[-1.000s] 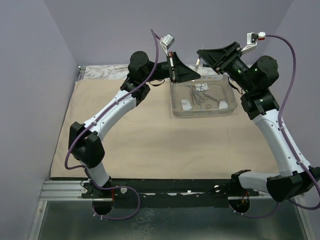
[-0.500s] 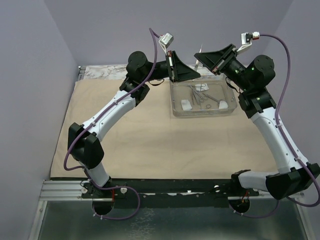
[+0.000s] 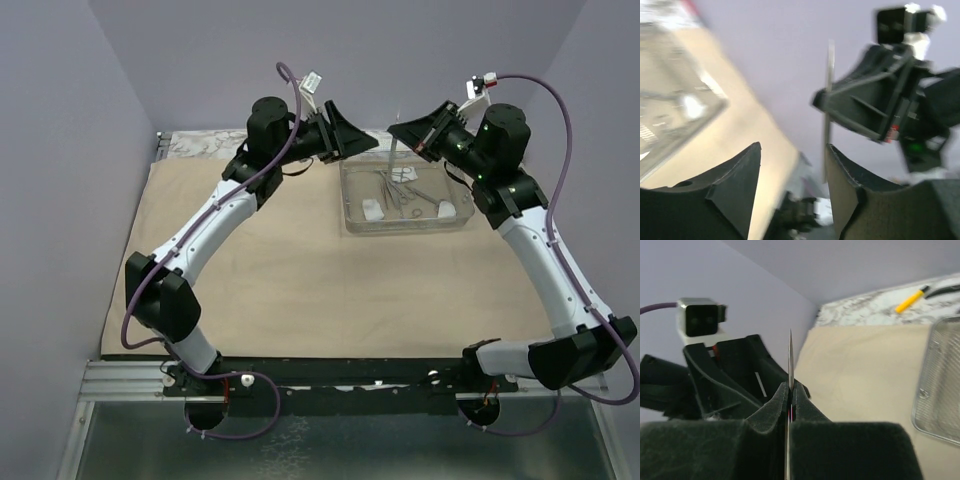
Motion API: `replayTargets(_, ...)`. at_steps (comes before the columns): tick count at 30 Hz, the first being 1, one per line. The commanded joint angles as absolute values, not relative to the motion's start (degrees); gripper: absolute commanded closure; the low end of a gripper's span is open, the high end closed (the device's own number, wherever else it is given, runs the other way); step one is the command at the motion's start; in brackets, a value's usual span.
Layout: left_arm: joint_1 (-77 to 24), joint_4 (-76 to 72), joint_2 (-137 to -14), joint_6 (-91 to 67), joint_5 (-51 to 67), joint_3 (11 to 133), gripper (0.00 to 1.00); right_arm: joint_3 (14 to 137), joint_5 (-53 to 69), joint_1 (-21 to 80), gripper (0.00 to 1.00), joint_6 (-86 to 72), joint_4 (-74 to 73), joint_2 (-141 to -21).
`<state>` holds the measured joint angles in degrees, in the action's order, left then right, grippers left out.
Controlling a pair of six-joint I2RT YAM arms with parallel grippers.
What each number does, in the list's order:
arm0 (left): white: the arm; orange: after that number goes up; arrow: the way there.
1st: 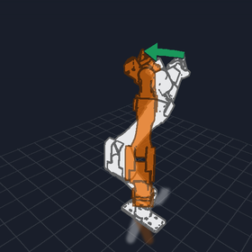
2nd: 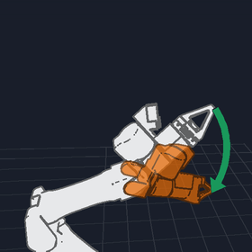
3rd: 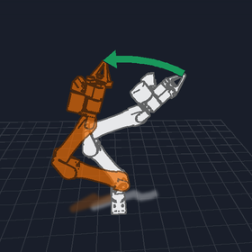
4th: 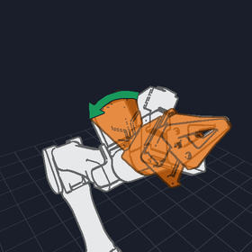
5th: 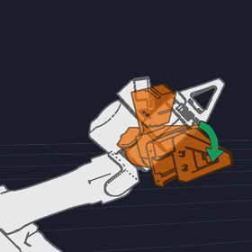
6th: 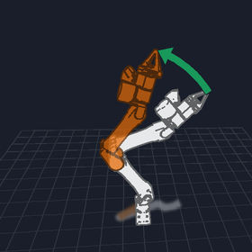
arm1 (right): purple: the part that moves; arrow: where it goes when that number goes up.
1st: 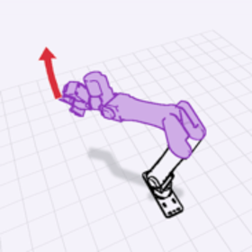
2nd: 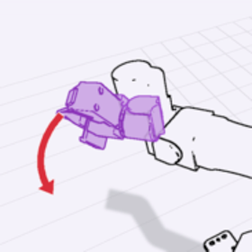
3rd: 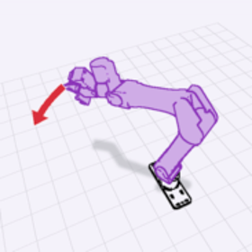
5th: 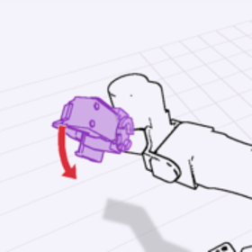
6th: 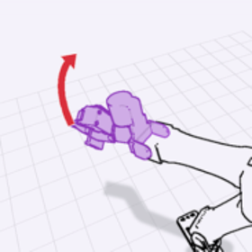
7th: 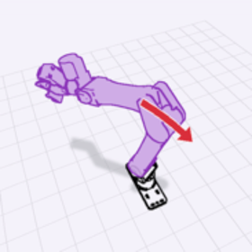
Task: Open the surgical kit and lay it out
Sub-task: Place the medical item in the surgical kit.
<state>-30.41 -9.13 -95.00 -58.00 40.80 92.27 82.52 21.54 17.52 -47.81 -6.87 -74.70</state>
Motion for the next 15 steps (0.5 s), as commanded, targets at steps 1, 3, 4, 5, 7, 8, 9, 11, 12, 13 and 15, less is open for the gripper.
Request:
replayTargets(1,-26.85,11.63,-88.65,-38.36,20.37,84.74,0.42,83.0,12.33,18.04,0.99,-37.89,-27.54,-77.83)
replayTargets(3,-25.54,13.41,-86.08,-35.36,13.72,79.84,0.41,79.04,9.49,19.04,0.99,-36.32,-30.64,-77.79)
replayTargets(4,-25.11,14.31,-85.05,-34.12,10.15,77.71,0.41,76.73,7.66,19.68,0.99,-35.82,-31.76,-77.45)
replayTargets(5,-24.86,14.94,-83.88,-32.79,7.19,75.7,0.4,74.45,5.74,20.53,0.99,-35.59,-32.87,-76.97)
replayTargets(7,-24.56,16.08,-81.81,-30.62,1.26,72.26,0.39,70.32,1.48,22.38,0.99,-35.06,-35.07,-76.15)
replayTargets(8,-24.3,16.48,-80.91,-30.18,-1.75,70.7,0.38,68.24,0.49,23.45,0.99,-34.95,-36.09,-75.69)
replayTargets(9,-24.08,16.62,-80.26,-30.01,-3.57,69.3,0.37,66.33,-1.96,24.42,0.99,-34.9,-36.96,-75.29)
replayTargets(11,-23.47,16.76,-79.28,-29.73,-5.1,67.37,0.36,62.0,-4.46,25.98,0.99,-35.44,-38.54,-74.53)
replayTargets(12,-23.34,16.78,-79.12,-29.79,-5.33,66.68,0.36,60.05,-5.03,26.31,0.99,-35.93,-39.67,-74.41)
replayTargets(13,-23.29,16.91,-79.07,-29.86,-5.31,66.24,0.36,57.9,-5.59,26.65,0.99,-36.35,-40.29,-74.24)
replayTargets(15,-23.2,17.03,-79.29,-30.01,-5.0,65.66,0.36,54.36,-6.86,26.89,0.99,-37.44,-41.92,-74.45)
